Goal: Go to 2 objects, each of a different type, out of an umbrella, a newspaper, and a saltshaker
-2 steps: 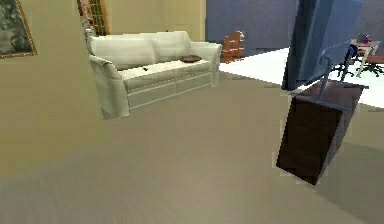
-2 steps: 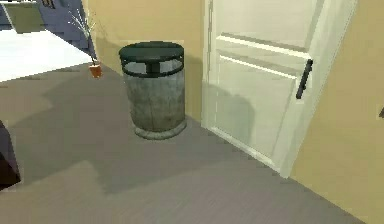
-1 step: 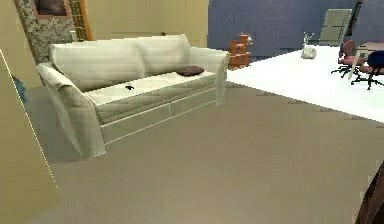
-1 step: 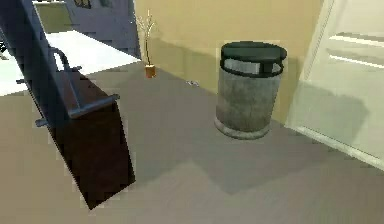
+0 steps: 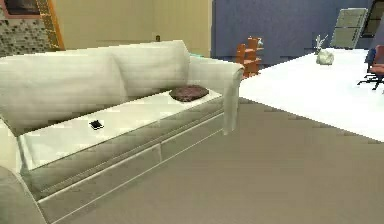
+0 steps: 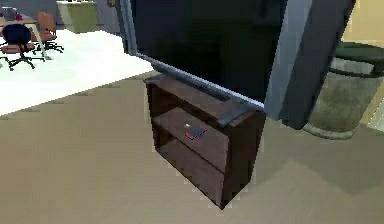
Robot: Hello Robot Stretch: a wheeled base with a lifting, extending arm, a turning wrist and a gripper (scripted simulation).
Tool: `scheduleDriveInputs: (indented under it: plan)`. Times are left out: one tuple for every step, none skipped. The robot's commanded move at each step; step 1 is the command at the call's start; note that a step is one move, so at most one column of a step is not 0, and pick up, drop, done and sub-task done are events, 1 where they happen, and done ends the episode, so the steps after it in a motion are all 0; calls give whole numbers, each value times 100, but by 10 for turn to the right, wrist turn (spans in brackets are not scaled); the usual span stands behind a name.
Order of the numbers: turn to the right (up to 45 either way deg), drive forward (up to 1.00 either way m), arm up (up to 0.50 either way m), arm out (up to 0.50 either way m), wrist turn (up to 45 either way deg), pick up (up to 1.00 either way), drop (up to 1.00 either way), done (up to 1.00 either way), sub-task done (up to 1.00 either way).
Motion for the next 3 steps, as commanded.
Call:
scheduleDriveInputs:
  plan:
    - [-450, 0, 0, 0, 0, 0, 0, 0, 0]
    - [-60, 0, 0, 0, 0, 0, 0, 0, 0]
    - [0, 5, 0, 0, 0, 0, 0, 0, 0]
